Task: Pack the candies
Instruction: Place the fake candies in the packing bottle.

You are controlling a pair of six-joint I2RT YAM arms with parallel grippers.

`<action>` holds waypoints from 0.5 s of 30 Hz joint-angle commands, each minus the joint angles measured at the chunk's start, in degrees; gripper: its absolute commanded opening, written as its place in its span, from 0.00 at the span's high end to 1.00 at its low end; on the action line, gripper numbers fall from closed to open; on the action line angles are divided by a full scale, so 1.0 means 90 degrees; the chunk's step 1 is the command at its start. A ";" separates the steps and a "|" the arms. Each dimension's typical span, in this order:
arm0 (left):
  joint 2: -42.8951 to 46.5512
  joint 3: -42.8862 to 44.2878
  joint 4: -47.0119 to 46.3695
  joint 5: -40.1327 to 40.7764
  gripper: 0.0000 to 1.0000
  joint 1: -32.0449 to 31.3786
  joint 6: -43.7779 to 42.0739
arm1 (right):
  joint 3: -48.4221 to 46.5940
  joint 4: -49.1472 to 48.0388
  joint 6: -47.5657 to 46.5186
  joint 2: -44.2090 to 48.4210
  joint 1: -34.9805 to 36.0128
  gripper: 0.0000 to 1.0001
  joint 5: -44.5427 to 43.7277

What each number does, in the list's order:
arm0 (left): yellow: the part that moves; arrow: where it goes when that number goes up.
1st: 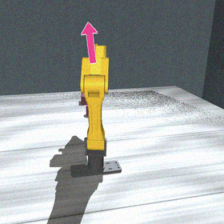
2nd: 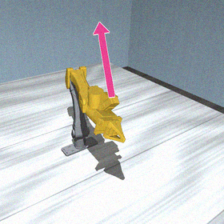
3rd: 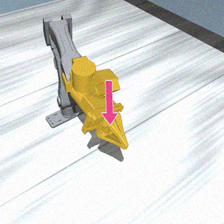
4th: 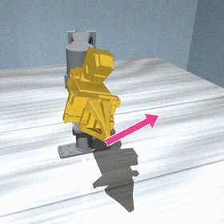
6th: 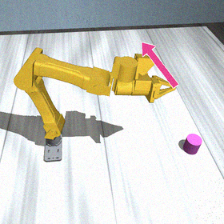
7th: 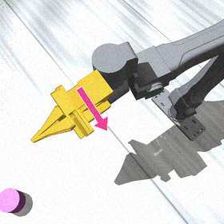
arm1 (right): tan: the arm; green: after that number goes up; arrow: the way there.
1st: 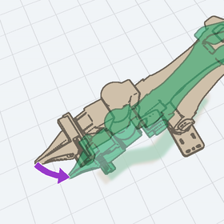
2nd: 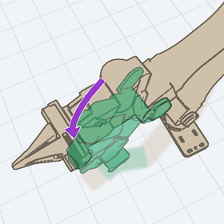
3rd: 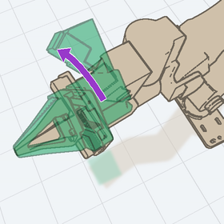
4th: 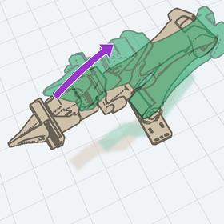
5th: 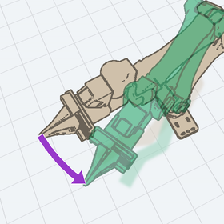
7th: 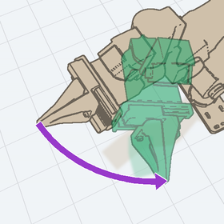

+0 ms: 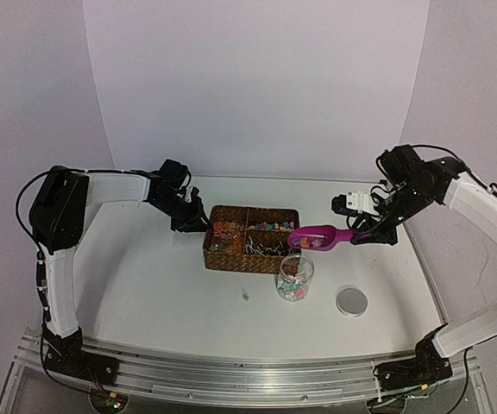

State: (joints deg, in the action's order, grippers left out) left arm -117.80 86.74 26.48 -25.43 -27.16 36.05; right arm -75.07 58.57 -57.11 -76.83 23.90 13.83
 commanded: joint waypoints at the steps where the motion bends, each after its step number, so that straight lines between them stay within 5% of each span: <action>1: 0.0230 -0.0122 0.0011 0.0140 0.83 0.0078 0.0036 | -0.0047 0.0301 -0.0363 -0.0068 -0.0010 1.00 -0.0016; 15: 0.0192 -0.0136 -0.0001 0.0120 0.83 0.0078 0.0064 | -0.0271 0.0549 -0.1227 -0.0261 0.0356 1.00 -0.1146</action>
State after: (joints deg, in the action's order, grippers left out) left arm -117.80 86.58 26.32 -25.49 -27.14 36.07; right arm -74.23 62.86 -64.94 -77.69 24.22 7.19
